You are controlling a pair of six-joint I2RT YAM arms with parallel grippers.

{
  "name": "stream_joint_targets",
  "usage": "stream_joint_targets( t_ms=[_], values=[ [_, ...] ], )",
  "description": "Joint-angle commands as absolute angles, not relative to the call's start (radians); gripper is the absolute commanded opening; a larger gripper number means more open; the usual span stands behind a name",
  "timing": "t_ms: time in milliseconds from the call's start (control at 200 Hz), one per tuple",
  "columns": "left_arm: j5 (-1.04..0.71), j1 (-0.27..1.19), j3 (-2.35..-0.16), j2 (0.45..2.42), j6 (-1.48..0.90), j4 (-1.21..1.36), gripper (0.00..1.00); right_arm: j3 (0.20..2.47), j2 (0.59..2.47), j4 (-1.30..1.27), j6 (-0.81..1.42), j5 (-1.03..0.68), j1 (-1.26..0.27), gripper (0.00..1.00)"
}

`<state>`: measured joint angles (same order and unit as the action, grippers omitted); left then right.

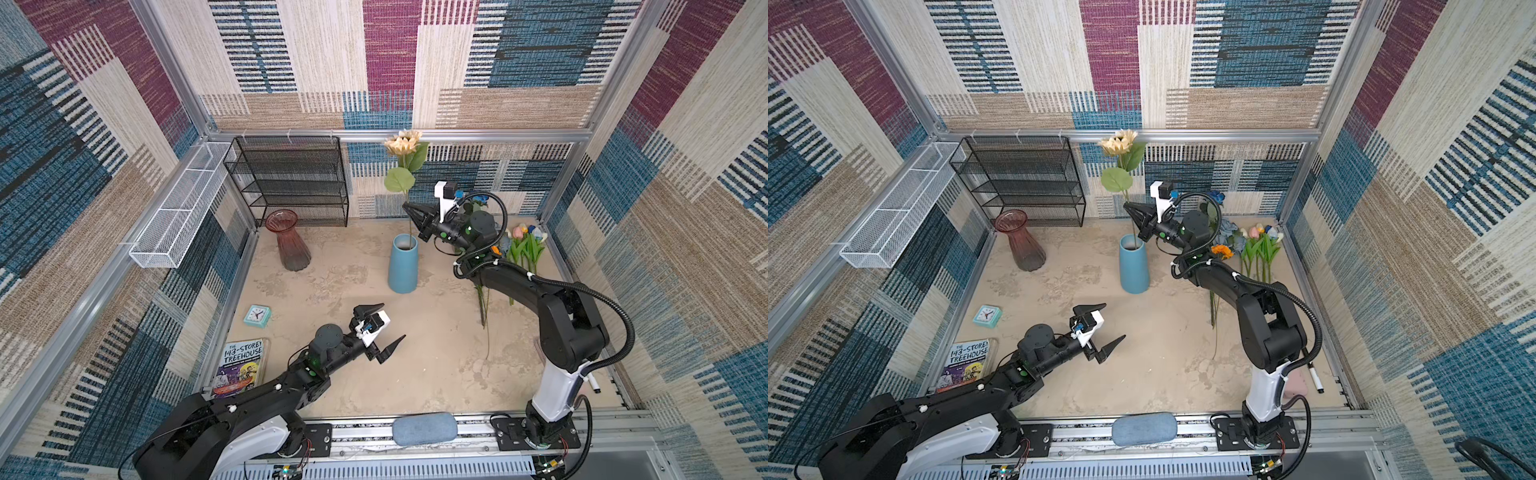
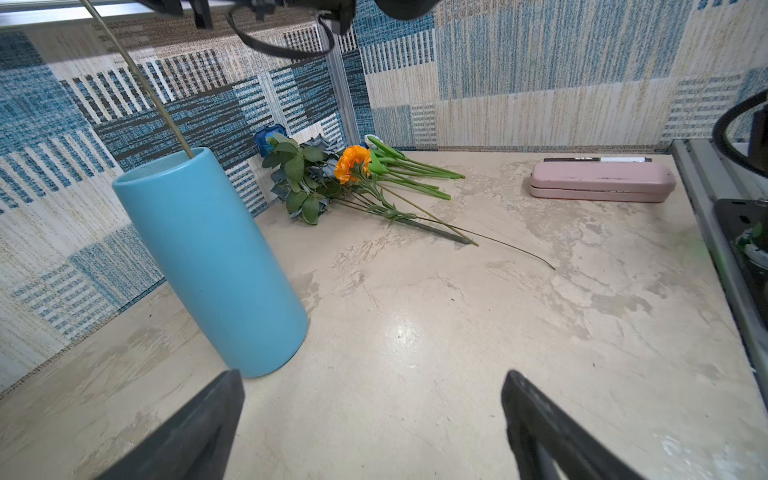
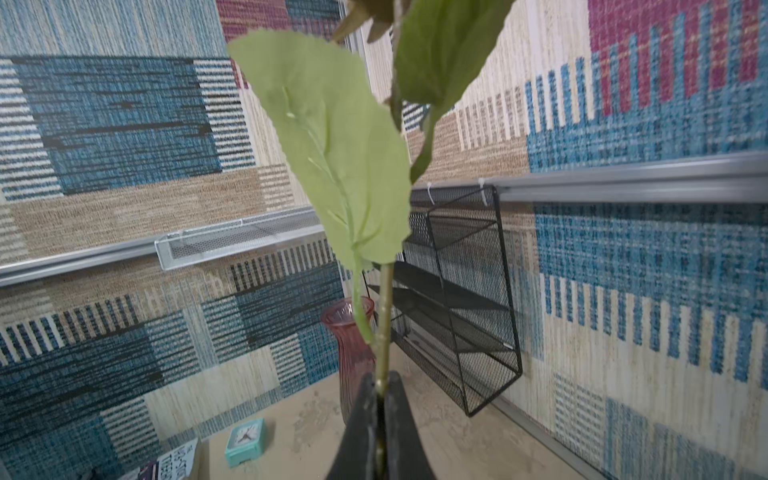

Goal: Arrange the flowers into the vase
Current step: 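Lower the cream flower's stem into the light-blue vase with the right gripper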

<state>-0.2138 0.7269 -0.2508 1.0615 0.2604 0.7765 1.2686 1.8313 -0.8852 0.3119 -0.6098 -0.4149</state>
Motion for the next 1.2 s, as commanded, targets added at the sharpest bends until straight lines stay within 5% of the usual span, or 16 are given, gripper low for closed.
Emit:
stream_joint_targets(
  t_ms=[0, 225, 506, 731, 1197],
  values=[
    [-0.225, 0.727, -0.258, 1.062, 0.266, 0.787, 0.99, 1.196, 1.814, -1.026, 0.265, -0.620, -0.416, 0.00],
    [-0.222, 0.729, -0.255, 1.052, 0.267, 0.784, 0.99, 1.145, 1.838, -1.038, 0.235, -0.611, -0.417, 0.00],
    [-0.215, 0.730, -0.256, 1.054, 0.275, 0.778, 0.99, 1.149, 1.873, -1.005, 0.216, -0.591, -0.417, 0.16],
    [-0.211, 0.729, -0.255, 1.047, 0.276, 0.771, 1.00, 1.153, 1.881, -0.993, 0.210, -0.579, -0.417, 0.19],
    [-0.208, 0.730, -0.254, 1.047, 0.278, 0.774, 1.00, 1.130, 1.848, -0.915, 0.188, -0.446, -0.417, 0.69]
  ],
)
